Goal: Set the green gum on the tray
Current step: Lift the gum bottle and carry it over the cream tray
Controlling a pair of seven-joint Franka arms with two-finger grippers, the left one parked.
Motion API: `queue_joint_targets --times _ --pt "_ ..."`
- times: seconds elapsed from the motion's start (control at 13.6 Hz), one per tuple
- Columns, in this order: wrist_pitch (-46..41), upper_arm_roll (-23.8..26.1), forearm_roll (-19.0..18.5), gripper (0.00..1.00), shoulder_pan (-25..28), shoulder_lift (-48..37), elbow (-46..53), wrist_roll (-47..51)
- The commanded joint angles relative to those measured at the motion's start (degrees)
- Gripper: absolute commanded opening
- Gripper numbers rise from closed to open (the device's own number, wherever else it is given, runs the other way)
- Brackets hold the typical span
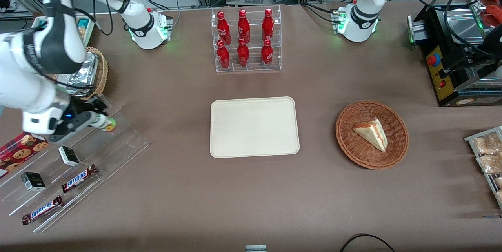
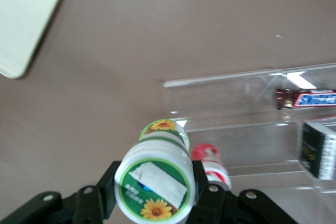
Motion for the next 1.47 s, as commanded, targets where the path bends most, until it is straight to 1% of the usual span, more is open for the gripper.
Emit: queue_joint_targets --times 0.0,0.29,0.44,0.59,0.81,0.95,1.17,1.39 --pt "-0.8 -0.5 0.9 0.00 6.0 1.8 1.4 10.4" --pt "0.8 -0.5 1.8 0.00 14.3 6.3 4.0 26.6" --pt "2.3 -0.5 3.6 0.00 17.8 9.7 6.7 33.5" --pt "2.5 -0.5 3.6 0.00 21.4 13.6 10.9 40.0" --pt "2.6 -0.5 3.8 0.00 24.5 18.0 15.5 48.2" --pt "2.7 -0.5 4.3 0.00 27.7 21.8 19.6 54.6" --pt "8.6 -0.5 4.3 0.00 31.6 26.4 22.8 64.5" --pt "12.3 -0.5 4.3 0.00 34.9 31.0 25.9 71.4"
